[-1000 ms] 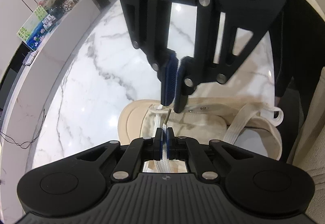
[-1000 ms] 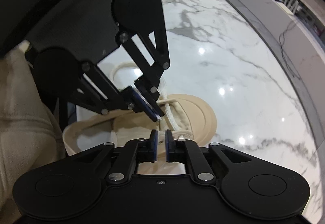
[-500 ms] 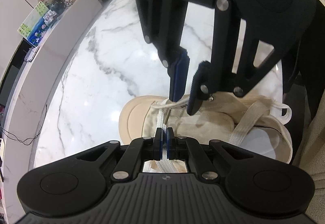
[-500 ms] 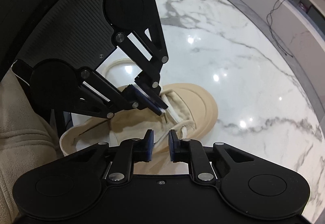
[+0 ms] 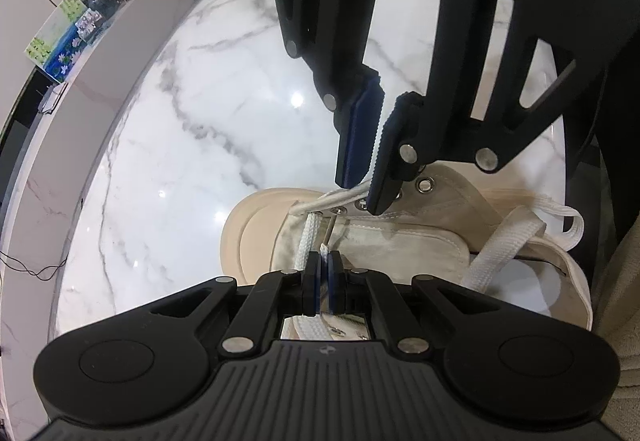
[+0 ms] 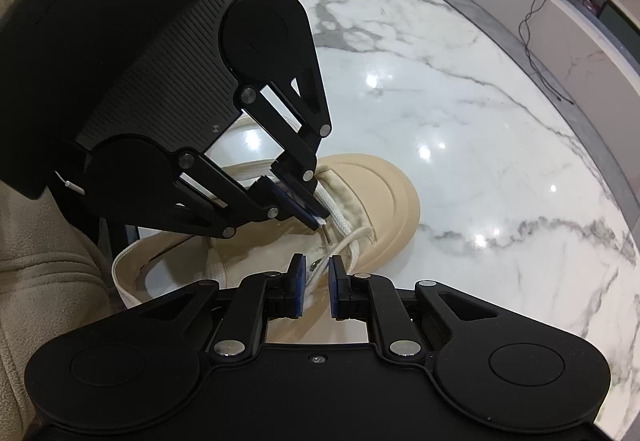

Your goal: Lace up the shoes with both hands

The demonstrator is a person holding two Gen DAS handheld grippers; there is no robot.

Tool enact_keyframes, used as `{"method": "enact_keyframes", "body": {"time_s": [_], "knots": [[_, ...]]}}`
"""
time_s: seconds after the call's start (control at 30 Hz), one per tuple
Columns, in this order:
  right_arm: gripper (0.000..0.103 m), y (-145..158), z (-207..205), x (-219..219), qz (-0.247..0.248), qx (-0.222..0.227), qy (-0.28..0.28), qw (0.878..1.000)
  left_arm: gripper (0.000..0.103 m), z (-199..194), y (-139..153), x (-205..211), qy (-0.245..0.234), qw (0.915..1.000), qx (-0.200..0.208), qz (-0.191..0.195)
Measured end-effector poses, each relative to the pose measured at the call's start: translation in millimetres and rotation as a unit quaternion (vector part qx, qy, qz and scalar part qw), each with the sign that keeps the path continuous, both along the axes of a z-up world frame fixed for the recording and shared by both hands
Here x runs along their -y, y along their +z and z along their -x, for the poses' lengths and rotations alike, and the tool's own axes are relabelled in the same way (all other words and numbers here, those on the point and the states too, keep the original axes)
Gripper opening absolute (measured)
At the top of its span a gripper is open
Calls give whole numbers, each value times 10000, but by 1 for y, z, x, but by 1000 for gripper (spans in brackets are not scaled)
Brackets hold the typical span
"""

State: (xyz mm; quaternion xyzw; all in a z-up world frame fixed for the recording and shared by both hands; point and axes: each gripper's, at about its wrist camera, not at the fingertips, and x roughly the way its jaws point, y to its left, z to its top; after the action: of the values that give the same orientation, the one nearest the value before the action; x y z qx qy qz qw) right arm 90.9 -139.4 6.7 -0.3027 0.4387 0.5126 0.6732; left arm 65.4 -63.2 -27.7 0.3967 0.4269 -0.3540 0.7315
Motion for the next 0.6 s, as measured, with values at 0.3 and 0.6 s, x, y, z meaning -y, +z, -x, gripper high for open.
{"method": "enact_keyframes", "body": {"time_s": [0.3, 0.6], "knots": [[10, -1, -2, 1, -79, -16, 11, 10000, 2, 2, 1, 2, -20, 10000, -11, 15], [10, 8, -4, 5, -165, -14, 132, 9998, 2, 1, 3, 3, -101, 9999, 45, 49]]}}
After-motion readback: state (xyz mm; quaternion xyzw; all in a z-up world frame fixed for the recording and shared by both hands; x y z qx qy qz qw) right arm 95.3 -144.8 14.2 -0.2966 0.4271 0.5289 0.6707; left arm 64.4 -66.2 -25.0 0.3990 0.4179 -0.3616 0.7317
